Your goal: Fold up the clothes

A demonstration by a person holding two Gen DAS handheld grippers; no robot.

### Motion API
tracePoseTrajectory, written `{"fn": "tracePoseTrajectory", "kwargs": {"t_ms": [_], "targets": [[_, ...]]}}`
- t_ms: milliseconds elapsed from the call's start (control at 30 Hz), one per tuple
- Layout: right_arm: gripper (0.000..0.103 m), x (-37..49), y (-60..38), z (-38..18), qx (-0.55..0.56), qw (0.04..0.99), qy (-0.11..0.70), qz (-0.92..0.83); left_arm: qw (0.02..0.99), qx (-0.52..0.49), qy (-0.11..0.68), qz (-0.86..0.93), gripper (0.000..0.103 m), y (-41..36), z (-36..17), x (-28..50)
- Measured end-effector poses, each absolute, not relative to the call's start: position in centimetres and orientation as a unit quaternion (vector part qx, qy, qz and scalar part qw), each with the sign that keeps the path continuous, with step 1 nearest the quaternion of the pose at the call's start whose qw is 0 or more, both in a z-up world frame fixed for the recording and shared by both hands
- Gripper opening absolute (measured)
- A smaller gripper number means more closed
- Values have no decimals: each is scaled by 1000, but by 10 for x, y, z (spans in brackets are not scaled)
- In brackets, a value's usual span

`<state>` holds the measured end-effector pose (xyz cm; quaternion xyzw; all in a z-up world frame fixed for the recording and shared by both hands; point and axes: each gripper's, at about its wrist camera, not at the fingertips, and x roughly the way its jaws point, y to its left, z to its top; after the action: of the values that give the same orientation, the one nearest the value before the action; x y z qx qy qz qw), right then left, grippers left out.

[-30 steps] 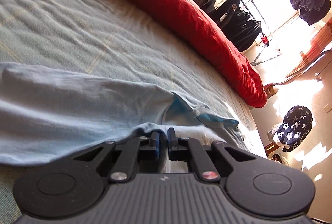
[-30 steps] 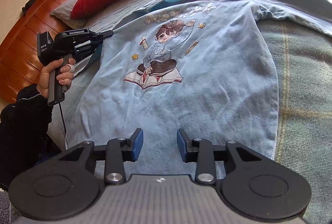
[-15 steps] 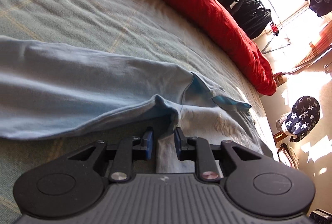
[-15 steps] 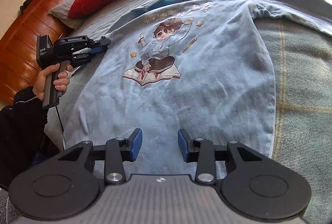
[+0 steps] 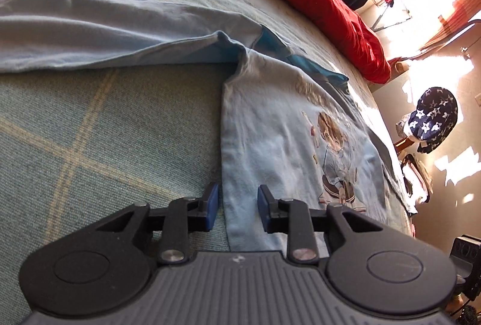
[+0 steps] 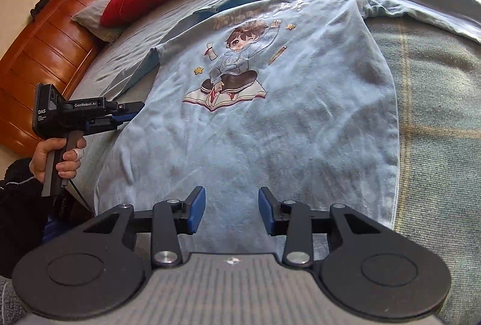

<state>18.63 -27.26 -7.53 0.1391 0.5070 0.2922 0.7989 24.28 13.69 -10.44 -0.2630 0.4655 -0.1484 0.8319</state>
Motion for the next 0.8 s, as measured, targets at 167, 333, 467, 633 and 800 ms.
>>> {"fn": "tracePoseTrajectory", "kwargs": {"t_ms": [167, 333, 467, 633, 800], "targets": [[43, 183, -271, -74, 139, 803, 503, 288, 849, -190, 479, -116, 7, 116, -93, 247], [44, 177, -270, -67, 132, 807, 496, 292, 867, -151, 467, -85, 1, 119, -83, 244], [53, 176, -272, -65, 127, 811, 491, 291, 870, -140, 466, -83, 3, 123, -74, 232], [53, 177, -269, -65, 118, 817, 484, 289, 868, -121, 462, -138, 18, 101, -53, 196], [53, 177, -259, -71, 120, 815, 483, 298, 845, -142, 484, -176, 28, 84, -69, 172]]}}
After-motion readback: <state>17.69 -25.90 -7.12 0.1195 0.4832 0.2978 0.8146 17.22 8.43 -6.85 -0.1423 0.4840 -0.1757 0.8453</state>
